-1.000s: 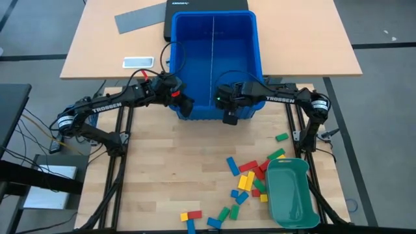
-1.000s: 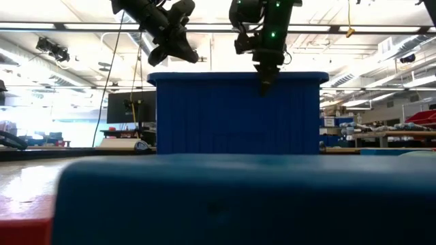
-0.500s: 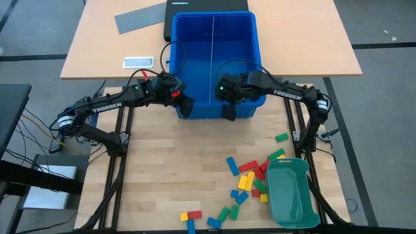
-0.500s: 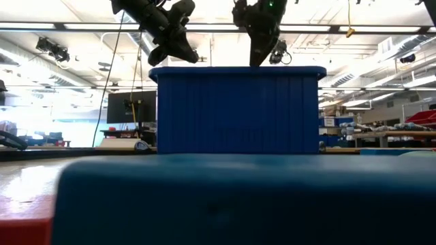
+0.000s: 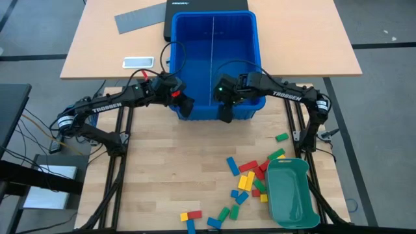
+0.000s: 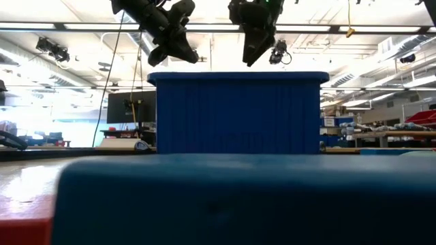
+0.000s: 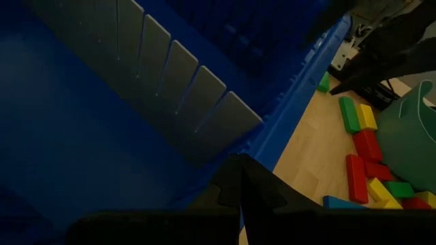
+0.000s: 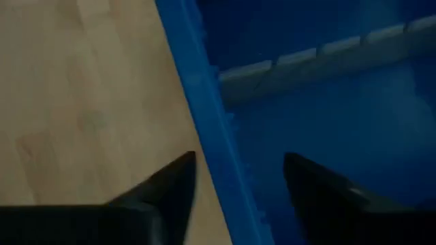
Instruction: Sort Items/Unsort Items
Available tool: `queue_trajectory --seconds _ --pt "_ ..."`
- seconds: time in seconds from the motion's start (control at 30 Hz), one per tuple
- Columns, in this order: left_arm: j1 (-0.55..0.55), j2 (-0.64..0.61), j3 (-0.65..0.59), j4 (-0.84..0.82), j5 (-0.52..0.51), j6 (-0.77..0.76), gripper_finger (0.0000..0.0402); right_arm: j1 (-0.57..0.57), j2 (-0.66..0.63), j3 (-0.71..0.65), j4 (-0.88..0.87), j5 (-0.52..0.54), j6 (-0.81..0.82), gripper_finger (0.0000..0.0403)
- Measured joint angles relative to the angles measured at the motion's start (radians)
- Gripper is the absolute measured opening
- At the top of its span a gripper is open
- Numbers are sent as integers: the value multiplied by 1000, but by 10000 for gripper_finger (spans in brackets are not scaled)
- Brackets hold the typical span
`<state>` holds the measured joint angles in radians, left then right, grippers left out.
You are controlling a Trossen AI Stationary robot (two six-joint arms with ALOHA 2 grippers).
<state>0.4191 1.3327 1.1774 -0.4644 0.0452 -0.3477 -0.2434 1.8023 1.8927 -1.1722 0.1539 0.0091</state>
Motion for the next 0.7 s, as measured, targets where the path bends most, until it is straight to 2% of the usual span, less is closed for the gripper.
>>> queue_trajectory --seconds 0.17,0.2,0.47,0.7 --pt "0 0 0 0 0 -2 5 16 2 -29 25 14 0 39" --pt "0 0 0 0 0 -3 5 20 2 -34 25 16 0 20" --pt "0 -3 0 0 108 -23 5 26 -48 -32 35 35 71 4" --pt "0 -6 4 -3 117 -27 5 23 -109 -32 34 120 138 2"
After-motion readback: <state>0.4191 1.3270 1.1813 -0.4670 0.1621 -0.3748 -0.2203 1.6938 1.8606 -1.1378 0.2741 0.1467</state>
